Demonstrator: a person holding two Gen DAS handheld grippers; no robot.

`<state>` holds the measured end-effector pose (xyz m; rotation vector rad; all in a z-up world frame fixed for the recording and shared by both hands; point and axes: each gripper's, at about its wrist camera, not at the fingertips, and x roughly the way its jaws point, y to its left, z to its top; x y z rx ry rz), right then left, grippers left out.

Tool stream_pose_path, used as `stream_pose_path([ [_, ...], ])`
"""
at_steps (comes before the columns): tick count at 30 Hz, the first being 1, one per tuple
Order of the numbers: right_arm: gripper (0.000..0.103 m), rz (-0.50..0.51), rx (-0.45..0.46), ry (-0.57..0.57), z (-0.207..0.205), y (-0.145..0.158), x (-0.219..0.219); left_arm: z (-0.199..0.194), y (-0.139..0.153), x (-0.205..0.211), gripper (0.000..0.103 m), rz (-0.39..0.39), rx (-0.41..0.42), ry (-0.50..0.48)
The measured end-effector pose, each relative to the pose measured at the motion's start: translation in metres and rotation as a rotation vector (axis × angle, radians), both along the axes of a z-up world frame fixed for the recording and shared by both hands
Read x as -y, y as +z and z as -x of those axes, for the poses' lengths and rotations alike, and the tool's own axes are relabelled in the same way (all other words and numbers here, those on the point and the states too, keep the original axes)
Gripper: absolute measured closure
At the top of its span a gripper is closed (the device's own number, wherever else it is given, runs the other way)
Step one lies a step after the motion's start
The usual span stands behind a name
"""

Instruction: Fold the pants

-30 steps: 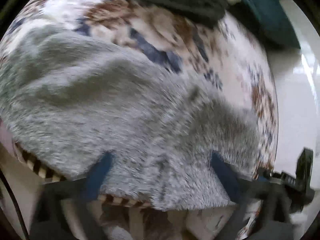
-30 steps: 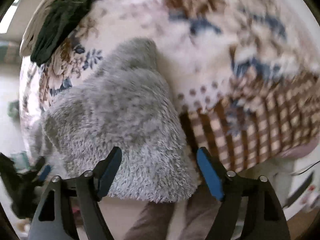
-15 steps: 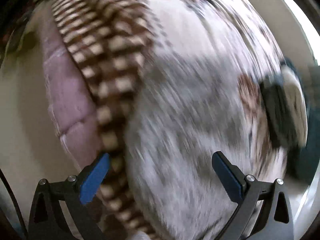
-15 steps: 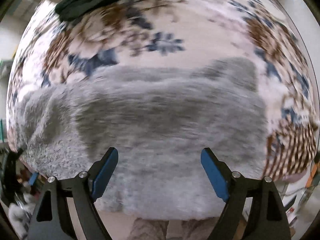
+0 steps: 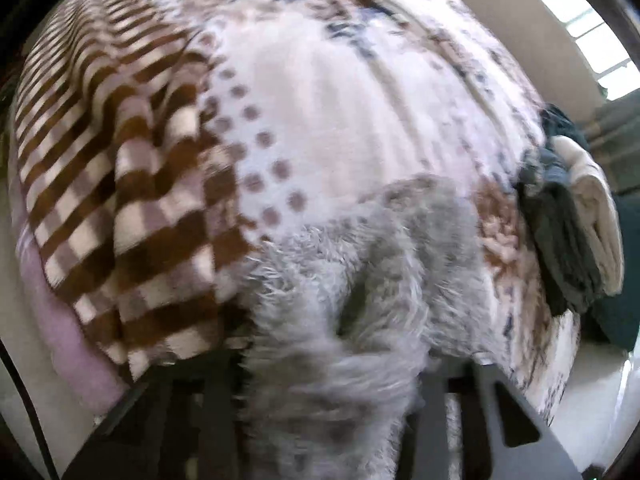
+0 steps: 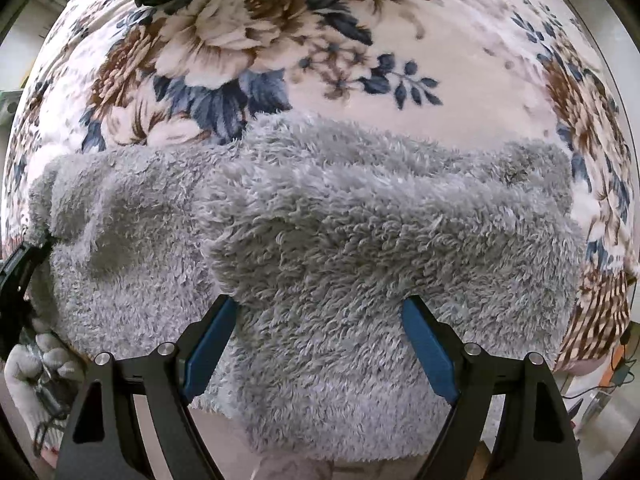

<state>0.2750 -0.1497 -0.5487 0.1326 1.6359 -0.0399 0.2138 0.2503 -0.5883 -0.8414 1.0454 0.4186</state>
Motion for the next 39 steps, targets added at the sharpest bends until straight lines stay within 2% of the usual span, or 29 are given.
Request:
stream_pose_path([
  [6, 0.016, -0.005, 0.036, -0.023, -0.001, 0.008, 0.005, 0.015, 0.054, 0.021, 0.083, -0.08, 0.08, -0.034],
  [12, 0.016, -0.009, 0.072, -0.07, 0.002, 0.021, 0.035, 0.022, 0.125, 0.071, 0.083, -0.154, 0.157, -0.142],
  [15, 0.016, -0.011, 0.096, -0.082, 0.006, 0.029, 0.056, 0.022, 0.161, 0.118, 0.083, -0.178, 0.201, -0.253],
  [21, 0.016, -0.002, 0.104, -0.163, 0.036, 0.043, 0.137, 0.02, 0.208, 0.249, 0.083, -0.144, 0.259, -0.523],
  [26, 0.016, 0.027, 0.093, -0.273, 0.079, 0.045, 0.23, 0.019, 0.21, 0.362, 0.083, -0.136, 0.257, -0.741],
  [31, 0.016, 0.064, 0.062, -0.375, 0.121, 0.029, 0.315, 0.016, 0.164, 0.46, 0.083, -0.169, 0.161, -0.911],
  [34, 0.016, 0.048, 0.031, -0.432, 0.142, 0.017, 0.351, 0.01, 0.127, 0.498, 0.075, -0.193, 0.02, -0.979],
  [35, 0.016, 0.036, 0.029, -0.445, 0.146, 0.015, 0.358, 0.009, 0.117, 0.506, 0.065, -0.186, -0.031, -0.996],
  [36, 0.016, 0.009, 0.032, -0.46, 0.151, 0.014, 0.367, 0.009, 0.112, 0.511, 0.05, -0.169, -0.058, -1.007],
  [37, 0.016, -0.006, 0.035, -0.466, 0.154, 0.015, 0.369, 0.014, 0.112, 0.519, 0.042, -0.152, -0.068, -1.027],
  [39, 0.016, -0.043, 0.049, -0.475, 0.157, 0.017, 0.377, 0.02, 0.122, 0.52, 0.011, -0.14, -0.042, -1.048],
])
